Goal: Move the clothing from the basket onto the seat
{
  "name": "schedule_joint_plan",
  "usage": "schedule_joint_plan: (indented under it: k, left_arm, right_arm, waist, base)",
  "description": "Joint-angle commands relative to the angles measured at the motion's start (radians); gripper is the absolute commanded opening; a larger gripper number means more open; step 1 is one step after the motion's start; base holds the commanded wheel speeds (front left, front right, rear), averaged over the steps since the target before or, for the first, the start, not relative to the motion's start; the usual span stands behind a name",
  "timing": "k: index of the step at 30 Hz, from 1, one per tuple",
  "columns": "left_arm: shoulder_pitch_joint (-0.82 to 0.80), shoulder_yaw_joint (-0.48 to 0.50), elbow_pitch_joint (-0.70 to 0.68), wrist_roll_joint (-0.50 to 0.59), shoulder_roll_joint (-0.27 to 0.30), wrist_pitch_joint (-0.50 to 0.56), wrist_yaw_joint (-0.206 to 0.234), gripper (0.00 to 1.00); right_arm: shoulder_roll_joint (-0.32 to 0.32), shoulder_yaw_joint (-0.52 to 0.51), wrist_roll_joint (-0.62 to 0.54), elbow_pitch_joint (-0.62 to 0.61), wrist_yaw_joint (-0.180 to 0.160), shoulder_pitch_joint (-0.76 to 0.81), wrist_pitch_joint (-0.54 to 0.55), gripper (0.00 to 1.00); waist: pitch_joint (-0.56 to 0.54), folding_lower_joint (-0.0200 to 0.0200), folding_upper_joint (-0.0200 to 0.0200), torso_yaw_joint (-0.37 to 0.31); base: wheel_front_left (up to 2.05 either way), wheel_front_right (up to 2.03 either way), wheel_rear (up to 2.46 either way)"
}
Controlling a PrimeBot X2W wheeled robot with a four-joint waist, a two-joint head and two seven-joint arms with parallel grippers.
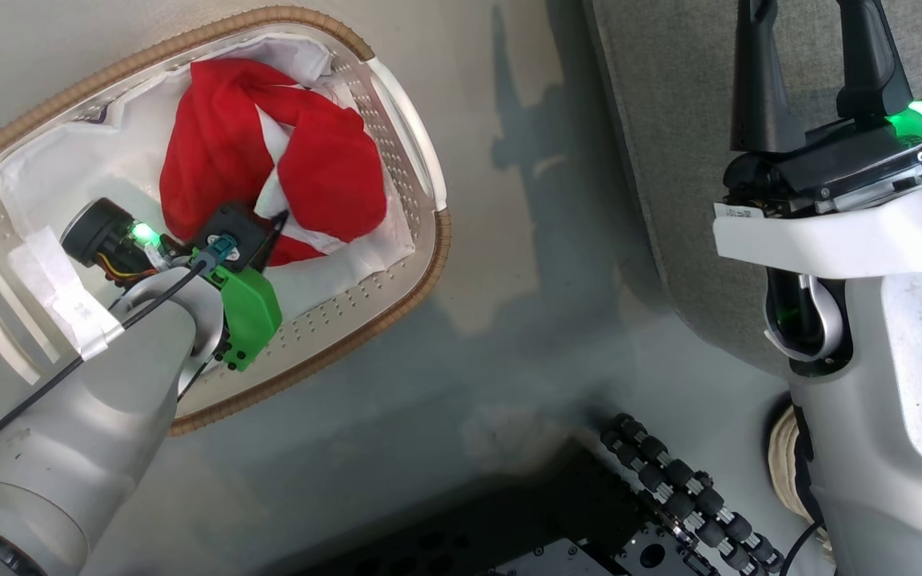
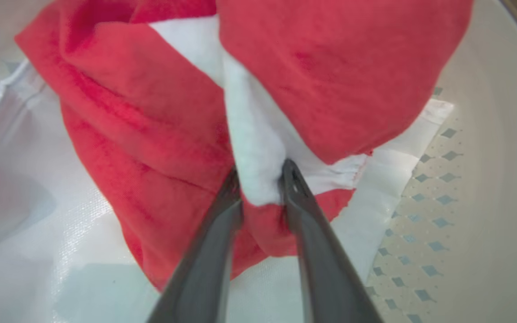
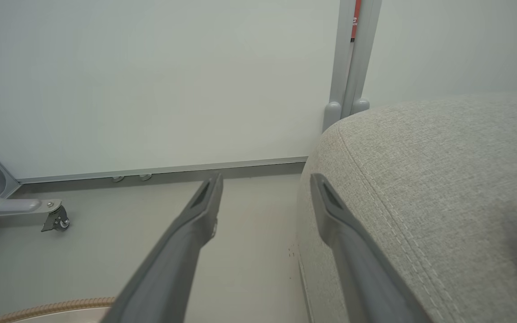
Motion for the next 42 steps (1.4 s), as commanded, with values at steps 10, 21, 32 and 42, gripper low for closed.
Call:
schedule_joint_plan:
  k: [10, 21, 32, 42]
  left_arm:
    - [0.053, 0.034, -0.038, -0.028, 0.044, -0.001, -0.003, 0.00]
    - [0.222, 0.185, -0.173, -0.014, 0.067, -0.001, -0.003, 0.00]
    - [0.432, 0.403, -0.338, 0.053, 0.020, -0.001, -0.003, 0.00]
    - [0.582, 0.568, -0.527, 0.122, -0.024, -0.001, -0.003, 0.00]
  right_arm:
    - [-0.003, 0.025, 0.032, 0.043, -0.001, -0.014, -0.005, 1.00]
    - [-0.003, 0.073, 0.011, 0.135, -0.001, 0.046, -0.005, 1.00]
    - [-0.004, 0.107, -0.053, 0.239, -0.001, 0.156, -0.005, 1.00]
    - [-0.004, 0.133, -0.079, 0.306, -0.001, 0.255, -0.005, 1.00]
  waist:
    - [-0.051, -0.0001, 0.0000, -0.031]
    - [-0.260, -0.0001, 0.0000, 0.000]
    - [-0.502, -0.0001, 0.0000, 0.092]
    - [-0.659, -0.0001, 0.0000, 0.165]
  base:
    - [0.00, 0.00, 0.00]
    - [0.00, 0.00, 0.00]
    - [0.00, 0.00, 0.00]
    - [0.00, 0.00, 0.00]
